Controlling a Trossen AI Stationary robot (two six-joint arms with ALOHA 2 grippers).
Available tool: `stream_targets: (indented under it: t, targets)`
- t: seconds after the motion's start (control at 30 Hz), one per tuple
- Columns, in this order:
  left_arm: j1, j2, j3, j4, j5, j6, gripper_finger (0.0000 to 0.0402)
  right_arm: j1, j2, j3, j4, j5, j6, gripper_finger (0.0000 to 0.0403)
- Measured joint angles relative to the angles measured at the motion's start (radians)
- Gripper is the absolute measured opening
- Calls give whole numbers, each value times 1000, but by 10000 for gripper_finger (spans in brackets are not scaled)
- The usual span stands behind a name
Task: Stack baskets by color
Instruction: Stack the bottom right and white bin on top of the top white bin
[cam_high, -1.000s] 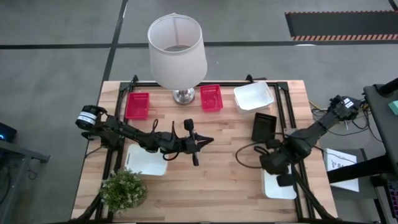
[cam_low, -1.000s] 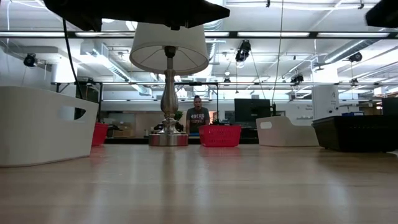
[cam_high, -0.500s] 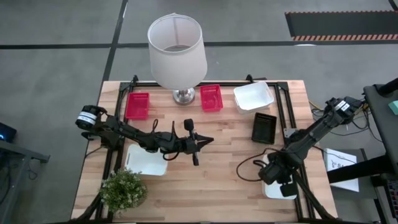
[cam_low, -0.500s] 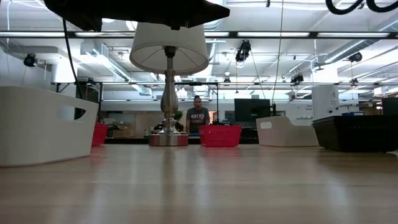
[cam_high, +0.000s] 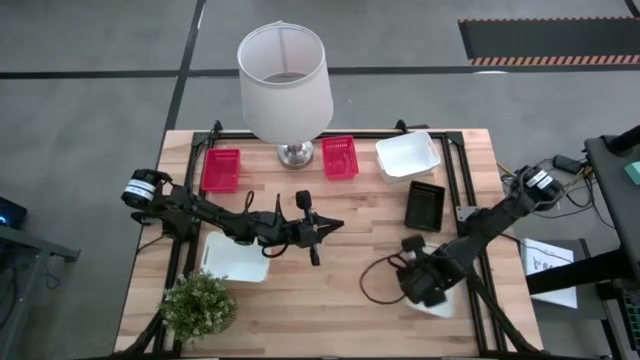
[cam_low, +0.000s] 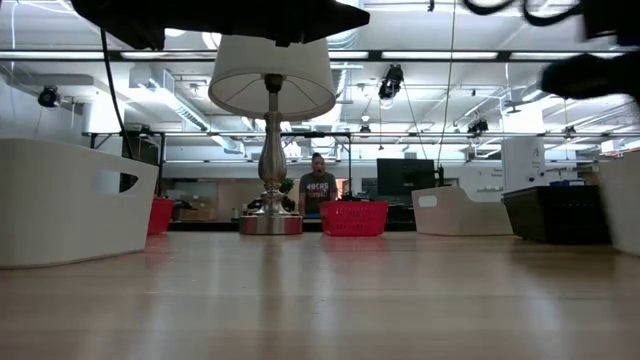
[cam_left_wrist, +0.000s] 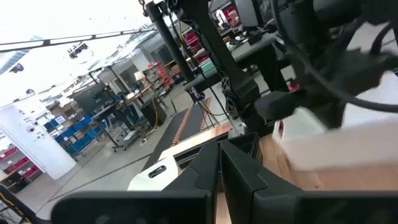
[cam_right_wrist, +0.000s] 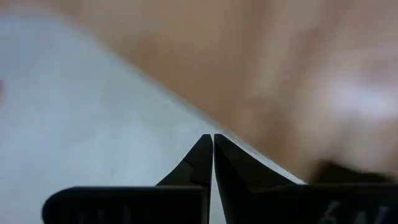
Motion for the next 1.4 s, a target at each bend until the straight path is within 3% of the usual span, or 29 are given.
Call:
stream_targets:
  t: [0.07,0.17,0.53,0.77,1.0,1.4]
  targets:
    - [0,0,3,0,0,0,1,-30,4,8,-1,113,27,8]
    - [0,-1,4,3,0,0,1,-89,-9,19,-1,135,37,8]
    - [-1,-1,4,5,0,-9,1,-147,-162,22,-3,-154,1,17]
    - [-1,-1,4,7,1,-10,1,-33,-179,14,-5,-258,33,98]
    - [-1,-2,5,34,1,-10,1,84,-147,13,-9,-264,-34,179]
    - [-1,-2,5,50,1,-10,1,131,-12,12,-6,-243,-136,167]
